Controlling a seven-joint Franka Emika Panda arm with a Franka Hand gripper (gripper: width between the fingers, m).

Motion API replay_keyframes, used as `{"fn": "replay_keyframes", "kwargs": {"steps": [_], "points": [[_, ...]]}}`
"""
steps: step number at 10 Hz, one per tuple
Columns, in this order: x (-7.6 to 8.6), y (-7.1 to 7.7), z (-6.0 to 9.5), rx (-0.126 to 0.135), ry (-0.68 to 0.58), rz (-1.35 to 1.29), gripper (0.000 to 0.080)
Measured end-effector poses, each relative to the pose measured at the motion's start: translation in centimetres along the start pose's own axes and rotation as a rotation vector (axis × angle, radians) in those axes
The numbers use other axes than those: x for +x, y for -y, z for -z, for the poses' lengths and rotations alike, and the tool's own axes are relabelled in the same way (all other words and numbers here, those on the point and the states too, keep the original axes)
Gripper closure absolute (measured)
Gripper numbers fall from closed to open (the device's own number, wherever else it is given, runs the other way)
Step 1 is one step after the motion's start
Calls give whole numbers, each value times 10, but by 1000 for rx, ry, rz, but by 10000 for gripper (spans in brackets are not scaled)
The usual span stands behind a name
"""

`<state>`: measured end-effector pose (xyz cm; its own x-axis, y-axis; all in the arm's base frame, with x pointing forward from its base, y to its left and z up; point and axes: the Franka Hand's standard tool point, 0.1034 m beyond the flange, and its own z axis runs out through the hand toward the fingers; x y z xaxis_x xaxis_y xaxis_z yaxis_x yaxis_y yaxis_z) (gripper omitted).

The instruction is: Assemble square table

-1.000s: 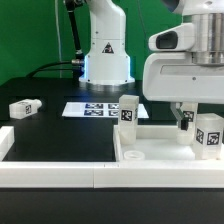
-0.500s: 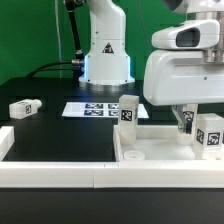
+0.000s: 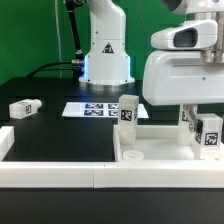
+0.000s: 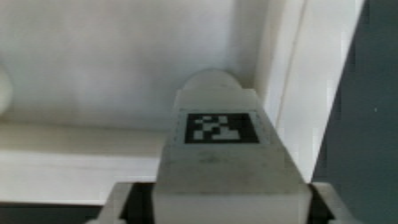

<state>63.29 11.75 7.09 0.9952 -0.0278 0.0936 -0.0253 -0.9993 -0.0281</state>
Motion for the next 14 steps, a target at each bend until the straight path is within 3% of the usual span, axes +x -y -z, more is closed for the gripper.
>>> {"fn": "replay_keyframes", "kwargs": {"steps": [3,7,10,12,13,14], "points": [[0,-1,0,-6,2,-256,511],[-3,-17,0,-33,28,-572,508],[-4,-24,0,-44,24,-650,499],[-4,-23,-1,-41,26,-678,263],[-4,-23,-1,-41,26,-678,263],[-4,-23,-1,-41,26,-678,173]]}}
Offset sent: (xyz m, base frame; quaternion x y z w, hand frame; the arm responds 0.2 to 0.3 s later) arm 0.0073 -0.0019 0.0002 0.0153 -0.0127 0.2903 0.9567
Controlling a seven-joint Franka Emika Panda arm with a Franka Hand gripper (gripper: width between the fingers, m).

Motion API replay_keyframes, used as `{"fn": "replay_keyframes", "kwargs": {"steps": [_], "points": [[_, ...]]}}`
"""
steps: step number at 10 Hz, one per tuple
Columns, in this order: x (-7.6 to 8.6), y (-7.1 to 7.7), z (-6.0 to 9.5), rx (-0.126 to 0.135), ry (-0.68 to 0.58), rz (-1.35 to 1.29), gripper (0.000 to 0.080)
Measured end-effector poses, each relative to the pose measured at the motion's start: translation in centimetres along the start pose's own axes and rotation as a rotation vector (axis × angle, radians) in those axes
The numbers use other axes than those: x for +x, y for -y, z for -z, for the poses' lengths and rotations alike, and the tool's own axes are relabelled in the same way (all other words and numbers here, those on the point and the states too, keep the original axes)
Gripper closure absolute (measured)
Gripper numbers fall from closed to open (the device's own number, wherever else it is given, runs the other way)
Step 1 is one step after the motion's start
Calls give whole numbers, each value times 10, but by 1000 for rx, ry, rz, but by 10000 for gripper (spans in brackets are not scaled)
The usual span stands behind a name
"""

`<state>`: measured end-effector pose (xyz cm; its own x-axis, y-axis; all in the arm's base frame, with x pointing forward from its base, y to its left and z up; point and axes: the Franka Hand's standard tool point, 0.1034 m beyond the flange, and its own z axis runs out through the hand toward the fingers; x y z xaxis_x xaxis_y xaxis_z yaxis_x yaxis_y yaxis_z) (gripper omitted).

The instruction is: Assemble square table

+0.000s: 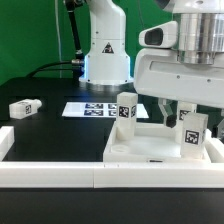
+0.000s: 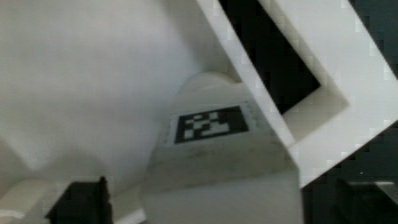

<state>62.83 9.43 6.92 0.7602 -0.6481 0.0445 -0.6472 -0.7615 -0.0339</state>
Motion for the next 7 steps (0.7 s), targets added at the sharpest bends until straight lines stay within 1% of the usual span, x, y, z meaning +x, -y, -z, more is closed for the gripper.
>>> {"fn": "replay_keyframes", "kwargs": {"steps": [1,2,3,4,5,6,7], "points": [[0,0,0,0,0,0,157],[0,0,1,1,-1,3,157],[3,2,14,17,-8,23,151],[6,0,32,40,-12,41,151],[10,-3,43,52,-17,46,150],[12,-3,47,56,-21,43,150],[10,-3,45,54,-19,45,150]]}}
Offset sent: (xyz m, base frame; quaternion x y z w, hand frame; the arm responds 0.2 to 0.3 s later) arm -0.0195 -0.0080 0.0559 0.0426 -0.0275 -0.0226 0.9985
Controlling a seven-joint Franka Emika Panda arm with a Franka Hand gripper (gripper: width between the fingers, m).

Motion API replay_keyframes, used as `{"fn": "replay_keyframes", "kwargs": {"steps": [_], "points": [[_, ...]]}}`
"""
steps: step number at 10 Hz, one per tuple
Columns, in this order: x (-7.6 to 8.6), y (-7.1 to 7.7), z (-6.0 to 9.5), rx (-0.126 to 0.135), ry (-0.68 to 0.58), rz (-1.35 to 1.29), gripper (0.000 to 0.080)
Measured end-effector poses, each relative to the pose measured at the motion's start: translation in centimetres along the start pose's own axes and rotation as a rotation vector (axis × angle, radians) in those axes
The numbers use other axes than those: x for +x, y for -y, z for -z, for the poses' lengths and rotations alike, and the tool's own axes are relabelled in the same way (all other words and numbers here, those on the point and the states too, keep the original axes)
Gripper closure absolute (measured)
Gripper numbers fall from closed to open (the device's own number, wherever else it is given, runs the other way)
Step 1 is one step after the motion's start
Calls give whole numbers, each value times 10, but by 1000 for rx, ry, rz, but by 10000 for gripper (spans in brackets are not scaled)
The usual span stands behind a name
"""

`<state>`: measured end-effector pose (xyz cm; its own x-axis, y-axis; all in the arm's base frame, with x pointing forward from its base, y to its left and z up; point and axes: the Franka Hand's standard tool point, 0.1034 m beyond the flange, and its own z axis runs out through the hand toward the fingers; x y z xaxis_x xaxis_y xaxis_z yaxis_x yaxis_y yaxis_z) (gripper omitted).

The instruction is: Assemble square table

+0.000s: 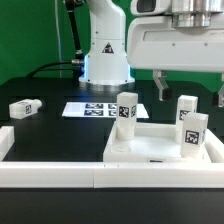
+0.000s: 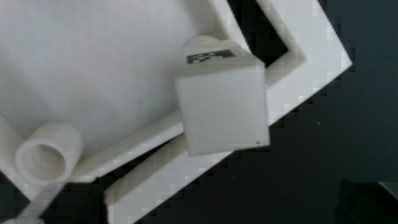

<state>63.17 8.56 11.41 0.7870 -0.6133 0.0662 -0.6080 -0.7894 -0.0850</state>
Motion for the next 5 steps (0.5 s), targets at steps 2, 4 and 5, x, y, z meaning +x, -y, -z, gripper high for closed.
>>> {"fn": "replay_keyframes", "kwargs": {"steps": [2,4,5], "points": [[0,0,0,0,0,0,150],[2,-1,1,4,-3,20,150],[8,-15,7,24,-12,75,150]]}}
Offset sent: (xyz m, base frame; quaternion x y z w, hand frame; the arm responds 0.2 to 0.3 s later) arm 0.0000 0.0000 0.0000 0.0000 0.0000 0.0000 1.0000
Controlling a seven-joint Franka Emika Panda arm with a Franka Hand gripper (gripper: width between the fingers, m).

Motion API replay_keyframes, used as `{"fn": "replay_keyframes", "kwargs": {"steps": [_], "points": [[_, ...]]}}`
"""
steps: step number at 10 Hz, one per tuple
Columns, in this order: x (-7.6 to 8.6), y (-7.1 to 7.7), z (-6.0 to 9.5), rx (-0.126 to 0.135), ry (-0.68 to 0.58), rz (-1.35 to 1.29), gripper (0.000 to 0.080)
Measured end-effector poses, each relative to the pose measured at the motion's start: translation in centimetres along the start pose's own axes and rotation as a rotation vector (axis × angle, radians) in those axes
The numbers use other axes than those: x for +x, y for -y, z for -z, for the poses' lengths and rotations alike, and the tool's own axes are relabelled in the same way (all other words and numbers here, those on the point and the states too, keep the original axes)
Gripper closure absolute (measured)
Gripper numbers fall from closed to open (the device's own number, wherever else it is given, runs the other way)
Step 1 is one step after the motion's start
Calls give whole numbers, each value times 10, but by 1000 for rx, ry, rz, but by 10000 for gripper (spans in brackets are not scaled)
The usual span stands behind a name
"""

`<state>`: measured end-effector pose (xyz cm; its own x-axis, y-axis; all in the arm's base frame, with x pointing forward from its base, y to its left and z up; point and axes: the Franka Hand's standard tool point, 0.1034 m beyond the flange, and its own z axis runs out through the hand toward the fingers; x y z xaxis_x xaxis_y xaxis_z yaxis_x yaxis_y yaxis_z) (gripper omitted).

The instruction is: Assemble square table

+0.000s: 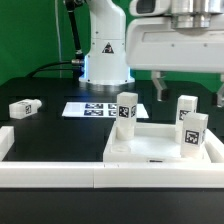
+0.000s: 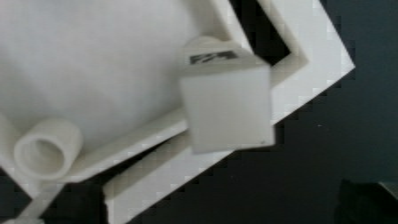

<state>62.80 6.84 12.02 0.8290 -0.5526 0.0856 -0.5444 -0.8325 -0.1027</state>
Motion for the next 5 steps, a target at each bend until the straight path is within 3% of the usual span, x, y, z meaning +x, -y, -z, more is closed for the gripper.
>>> {"fn": "replay_keyframes", "kwargs": {"steps": [2,3,5], "points": [[10,-31,27,21,-4,94,150],[16,-42,33,29,-8,121,150],[15,-40,30,25,-9,241,150]]}}
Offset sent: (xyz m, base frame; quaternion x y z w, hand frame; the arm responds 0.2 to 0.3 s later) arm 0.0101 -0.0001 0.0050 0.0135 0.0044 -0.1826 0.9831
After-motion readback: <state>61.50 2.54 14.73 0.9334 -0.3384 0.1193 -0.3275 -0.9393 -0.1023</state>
